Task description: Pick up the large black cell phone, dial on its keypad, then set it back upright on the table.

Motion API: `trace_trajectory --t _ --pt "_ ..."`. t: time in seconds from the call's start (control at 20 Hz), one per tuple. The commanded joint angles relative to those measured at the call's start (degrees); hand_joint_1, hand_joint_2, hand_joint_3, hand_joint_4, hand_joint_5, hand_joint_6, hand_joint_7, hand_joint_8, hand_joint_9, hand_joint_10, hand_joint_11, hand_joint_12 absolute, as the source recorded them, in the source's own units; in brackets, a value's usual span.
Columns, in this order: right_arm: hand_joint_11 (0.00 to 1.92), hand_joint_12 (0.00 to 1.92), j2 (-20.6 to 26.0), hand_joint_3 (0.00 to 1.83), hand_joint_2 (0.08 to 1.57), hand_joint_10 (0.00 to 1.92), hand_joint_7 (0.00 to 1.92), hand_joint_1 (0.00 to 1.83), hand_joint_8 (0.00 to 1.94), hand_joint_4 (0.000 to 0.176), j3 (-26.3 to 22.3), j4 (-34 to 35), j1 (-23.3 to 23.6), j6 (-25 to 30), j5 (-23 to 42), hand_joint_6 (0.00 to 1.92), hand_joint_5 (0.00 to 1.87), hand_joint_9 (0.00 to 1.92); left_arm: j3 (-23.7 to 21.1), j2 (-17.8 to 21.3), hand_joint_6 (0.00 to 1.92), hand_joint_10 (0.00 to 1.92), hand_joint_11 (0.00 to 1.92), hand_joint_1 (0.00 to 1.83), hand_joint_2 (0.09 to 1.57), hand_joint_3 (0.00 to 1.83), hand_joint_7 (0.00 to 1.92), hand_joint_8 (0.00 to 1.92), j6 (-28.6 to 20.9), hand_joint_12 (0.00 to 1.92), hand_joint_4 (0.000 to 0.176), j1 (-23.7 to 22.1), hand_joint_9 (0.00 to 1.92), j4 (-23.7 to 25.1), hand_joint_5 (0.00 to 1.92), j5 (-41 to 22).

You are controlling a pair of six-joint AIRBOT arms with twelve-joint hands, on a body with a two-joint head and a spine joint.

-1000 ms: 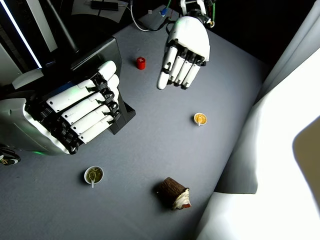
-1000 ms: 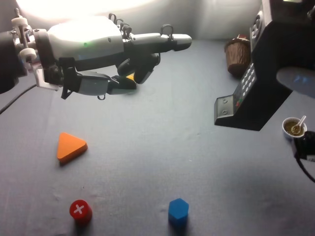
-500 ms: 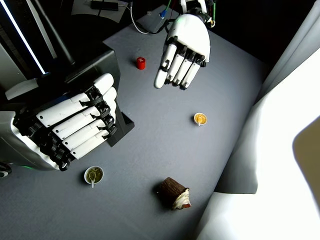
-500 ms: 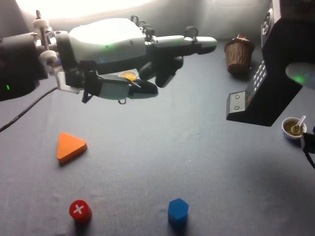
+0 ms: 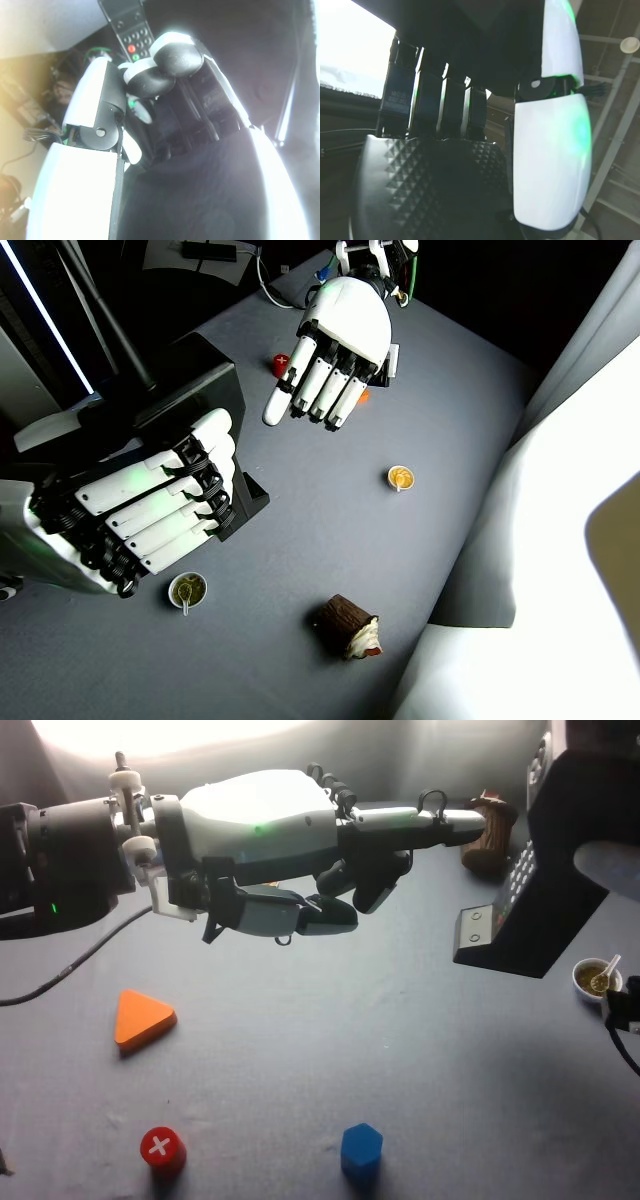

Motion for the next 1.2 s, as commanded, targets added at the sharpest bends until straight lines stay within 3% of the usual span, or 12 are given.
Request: trace_trajectory --t 0.0,0.55,0.65,0.85,0.95,1.05,1.15 --pt "1.05 1.17 0.4 0.0 1.15 1.39 0.87 1.37 1.1 0.0 0.1 -0.1 0.8 1.1 8.0 0.94 0.9 0.89 -0.5 -0.1 0.0 1.92 0.82 1.32 1.26 0.0 0.7 1.53 0.1 1.92 0.0 -1.2 0.87 -4.0 0.08 -4.9" --pt "1.03 1.16 -0.2 0.0 1.15 1.39 0.88 1.37 1.1 0.0 -0.7 0.0 2.9 0.4 7.8 0.94 0.9 0.88 -5.3 -0.3 0.0 1.92 0.85 1.32 1.27 0.0 0.69 1.55 0.4 1.92 0.0 -1.1 0.89 -4.0 0.09 -4.7" --pt "1.06 1.16 -0.2 0.0 1.15 1.39 0.86 1.37 1.11 0.0 -1.2 -0.1 3.1 0.3 7.8 0.99 0.86 0.9 -4.7 0.2 0.0 1.92 0.82 1.32 1.27 0.0 0.68 1.56 0.2 1.92 0.0 -0.7 0.88 -4.0 0.09 -5.1" --pt "1.05 1.14 -0.2 0.0 1.14 1.37 0.9 1.37 1.06 0.0 -2.2 -0.2 3.4 0.3 7.7 0.89 0.92 0.91 -1.1 2.0 0.0 1.92 0.84 1.31 1.28 0.0 0.66 1.6 -2.1 1.92 0.0 0.7 0.89 -4.0 0.1 -7.4" --pt "1.05 1.23 -0.2 0.0 1.16 1.43 0.85 1.36 1.14 0.0 -2.4 -0.4 3.4 0.3 7.7 0.96 0.87 0.87 0.3 3.1 0.0 1.92 0.83 1.31 1.28 0.0 0.67 1.58 -3.3 1.92 0.0 0.4 0.88 -3.3 0.08 -7.7" --pt "1.04 1.21 -0.2 0.0 1.14 1.39 0.89 1.37 1.07 0.0 -2.6 -0.5 3.4 0.3 7.7 0.91 0.91 0.9 1.5 4.0 0.01 1.92 0.82 1.32 1.27 0.0 0.68 1.57 -9.6 1.92 0.0 -2.4 0.9 1.6 0.1 -6.6" --pt "1.05 1.23 -0.2 0.0 1.15 1.41 0.87 1.37 1.11 0.0 -2.5 -0.5 3.4 0.3 7.7 0.94 0.89 0.88 4.9 3.9 0.01 1.92 0.84 1.32 1.27 0.0 0.68 1.56 -28.6 1.92 0.0 -8.4 0.91 18.0 0.11 -10.3"
